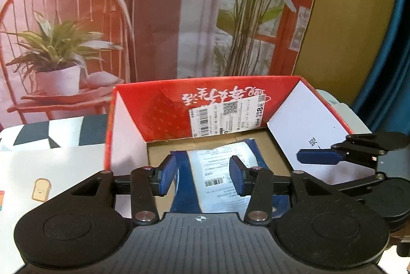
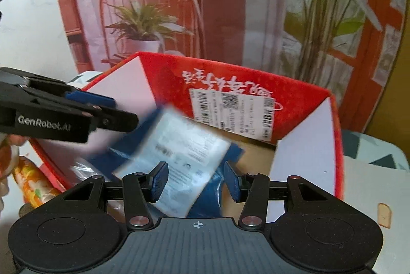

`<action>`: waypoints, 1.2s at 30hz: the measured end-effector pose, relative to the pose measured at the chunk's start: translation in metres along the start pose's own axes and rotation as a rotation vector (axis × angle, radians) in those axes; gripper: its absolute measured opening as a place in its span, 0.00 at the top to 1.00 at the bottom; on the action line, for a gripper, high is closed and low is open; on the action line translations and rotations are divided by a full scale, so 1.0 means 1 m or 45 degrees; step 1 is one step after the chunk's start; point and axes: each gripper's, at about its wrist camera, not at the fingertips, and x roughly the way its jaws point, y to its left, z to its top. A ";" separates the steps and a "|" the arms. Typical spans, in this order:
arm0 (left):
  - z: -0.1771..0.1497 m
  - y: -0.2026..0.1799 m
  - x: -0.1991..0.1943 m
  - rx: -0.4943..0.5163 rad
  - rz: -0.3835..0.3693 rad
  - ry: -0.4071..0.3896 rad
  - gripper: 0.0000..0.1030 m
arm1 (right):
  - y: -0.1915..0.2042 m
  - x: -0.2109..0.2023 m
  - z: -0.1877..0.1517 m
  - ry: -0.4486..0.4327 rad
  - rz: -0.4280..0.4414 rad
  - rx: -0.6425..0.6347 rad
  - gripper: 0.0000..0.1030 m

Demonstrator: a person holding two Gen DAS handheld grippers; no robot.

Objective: Organize soft objects
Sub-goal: 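Lower the bag into the red box and open the left tool, then move the left tool down to the green yarn bundle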

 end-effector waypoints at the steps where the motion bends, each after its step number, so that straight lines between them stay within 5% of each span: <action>1: -0.001 0.002 -0.003 -0.004 -0.004 -0.004 0.53 | 0.000 -0.003 -0.001 -0.004 0.003 0.007 0.56; 12: -0.027 0.005 -0.073 -0.031 0.001 -0.112 0.53 | 0.007 -0.060 -0.016 -0.178 -0.005 0.102 0.56; 21: -0.093 0.003 -0.126 -0.100 0.006 -0.086 0.53 | 0.035 -0.115 -0.056 -0.303 0.002 0.113 0.56; 36: -0.201 -0.004 -0.155 -0.244 -0.058 0.087 0.54 | 0.096 -0.143 -0.151 -0.144 0.101 0.151 0.56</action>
